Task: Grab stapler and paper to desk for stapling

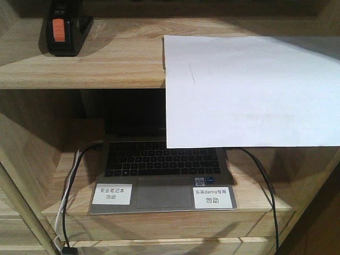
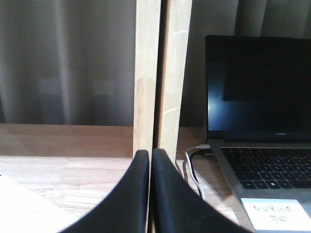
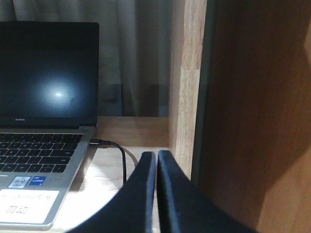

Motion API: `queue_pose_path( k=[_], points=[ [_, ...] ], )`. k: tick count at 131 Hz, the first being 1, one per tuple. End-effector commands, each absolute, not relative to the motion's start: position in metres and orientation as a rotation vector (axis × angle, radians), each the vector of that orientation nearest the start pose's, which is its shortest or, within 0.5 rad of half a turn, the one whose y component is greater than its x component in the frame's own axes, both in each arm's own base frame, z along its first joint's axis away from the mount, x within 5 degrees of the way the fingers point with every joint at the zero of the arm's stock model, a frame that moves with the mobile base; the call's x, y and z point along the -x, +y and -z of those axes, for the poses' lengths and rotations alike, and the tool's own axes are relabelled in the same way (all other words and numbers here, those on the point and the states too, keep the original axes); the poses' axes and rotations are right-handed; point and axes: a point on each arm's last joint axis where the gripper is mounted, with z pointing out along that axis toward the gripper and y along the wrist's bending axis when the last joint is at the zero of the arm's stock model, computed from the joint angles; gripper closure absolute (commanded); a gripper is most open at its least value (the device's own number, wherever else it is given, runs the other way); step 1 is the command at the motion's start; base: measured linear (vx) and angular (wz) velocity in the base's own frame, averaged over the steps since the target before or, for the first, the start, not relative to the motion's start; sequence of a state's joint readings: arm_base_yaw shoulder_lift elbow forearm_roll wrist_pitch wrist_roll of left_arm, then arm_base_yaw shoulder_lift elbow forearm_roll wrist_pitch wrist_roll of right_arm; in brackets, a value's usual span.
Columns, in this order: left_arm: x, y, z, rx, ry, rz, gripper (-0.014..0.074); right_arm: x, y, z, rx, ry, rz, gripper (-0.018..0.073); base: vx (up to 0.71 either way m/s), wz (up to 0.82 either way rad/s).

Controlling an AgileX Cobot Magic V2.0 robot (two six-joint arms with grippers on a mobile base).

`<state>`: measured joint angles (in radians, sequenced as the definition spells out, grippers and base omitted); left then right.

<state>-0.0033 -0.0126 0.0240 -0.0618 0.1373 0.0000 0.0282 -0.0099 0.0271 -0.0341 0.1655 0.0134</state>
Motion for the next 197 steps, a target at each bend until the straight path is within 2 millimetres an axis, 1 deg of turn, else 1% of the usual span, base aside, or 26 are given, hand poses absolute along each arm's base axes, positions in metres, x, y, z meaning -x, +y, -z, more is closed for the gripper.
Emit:
queue_pose_path(
  k=[1, 141, 197],
  points=[
    [-0.0558, -0.0008, -0.1969, 0.045, 1.559, 0.063, 0.0603, -0.0562, 0.0009, -0.1951, 0.035, 1.589, 0.007, 0.0565, 0.00, 0.00],
    [-0.0558, -0.0008, -0.1969, 0.045, 1.559, 0.063, 0.0603, -0.0562, 0.0009, -0.1950, 0.035, 1.590, 0.007, 0.0565, 0.00, 0.00],
    [-0.0558, -0.0007, -0.1990, 0.047, 1.536, 0.064, 0.0603, -0.0562, 0.0009, -0.1984, 0.040, 1.553, 0.012, 0.0565, 0.00, 0.00]
  ],
)
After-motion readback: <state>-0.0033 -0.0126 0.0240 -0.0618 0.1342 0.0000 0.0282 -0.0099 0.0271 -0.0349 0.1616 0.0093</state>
